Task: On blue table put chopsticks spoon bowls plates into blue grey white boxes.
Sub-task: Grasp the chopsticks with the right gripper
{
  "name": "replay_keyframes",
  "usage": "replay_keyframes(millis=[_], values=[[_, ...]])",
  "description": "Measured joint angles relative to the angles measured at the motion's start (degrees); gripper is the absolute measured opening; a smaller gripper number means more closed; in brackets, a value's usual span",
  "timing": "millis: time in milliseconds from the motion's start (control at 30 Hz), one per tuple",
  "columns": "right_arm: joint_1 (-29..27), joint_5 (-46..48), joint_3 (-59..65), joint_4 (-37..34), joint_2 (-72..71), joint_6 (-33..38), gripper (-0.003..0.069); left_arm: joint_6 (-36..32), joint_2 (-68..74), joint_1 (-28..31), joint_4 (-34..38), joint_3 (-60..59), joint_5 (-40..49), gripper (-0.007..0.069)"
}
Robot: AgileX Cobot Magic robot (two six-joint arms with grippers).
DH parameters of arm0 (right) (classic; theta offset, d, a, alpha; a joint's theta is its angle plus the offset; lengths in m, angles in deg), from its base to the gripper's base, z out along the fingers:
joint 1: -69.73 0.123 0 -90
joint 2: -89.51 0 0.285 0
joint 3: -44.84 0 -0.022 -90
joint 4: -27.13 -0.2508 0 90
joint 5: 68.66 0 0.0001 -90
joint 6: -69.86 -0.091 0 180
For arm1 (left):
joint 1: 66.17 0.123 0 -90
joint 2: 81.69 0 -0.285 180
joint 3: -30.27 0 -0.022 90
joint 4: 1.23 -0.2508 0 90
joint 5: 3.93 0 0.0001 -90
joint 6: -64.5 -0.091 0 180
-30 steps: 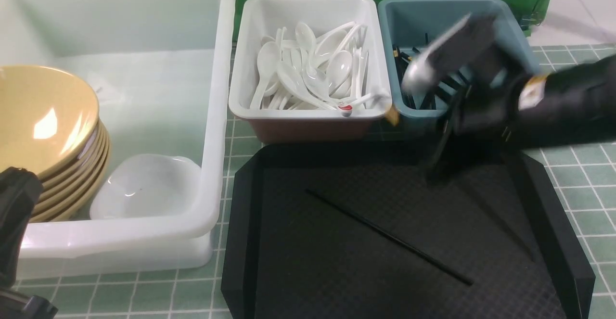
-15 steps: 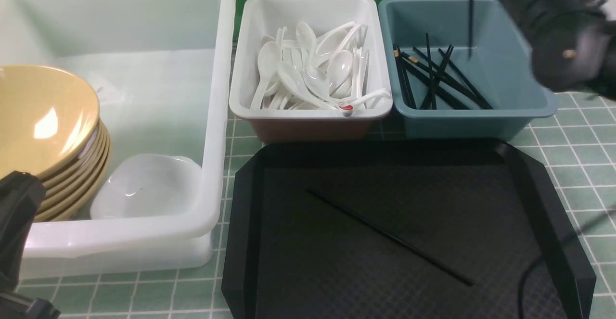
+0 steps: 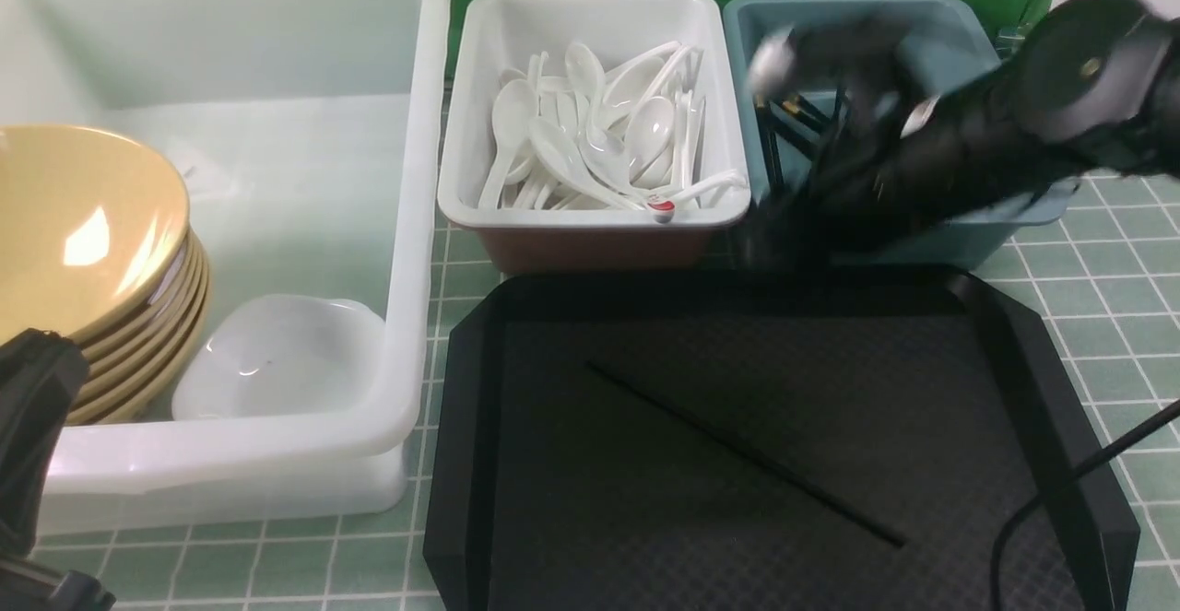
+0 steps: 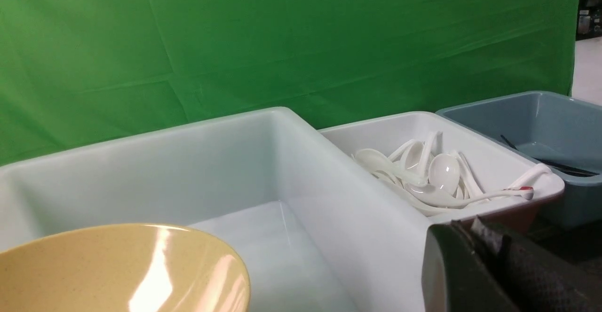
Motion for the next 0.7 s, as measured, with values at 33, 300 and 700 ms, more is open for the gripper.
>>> replay_keyframes(millis=[33, 300, 700], values=[[1.8, 2.5, 0.9, 0.4, 0.9, 2.4, 0.0337, 0.0, 0.0, 0.0, 0.0, 0.0, -0.1, 0.0005], [7.3, -6.1, 2.8, 8.5, 8.4, 8.9, 0.0325, 0.0, 0.0, 0.0, 0.0, 0.0, -0.1, 0.0005], [7.3, 4.8, -0.9, 4.2, 10.5, 9.3, 0.0054, 0.0, 0.0, 0.0, 0.0, 0.0, -0.1, 0.0005]])
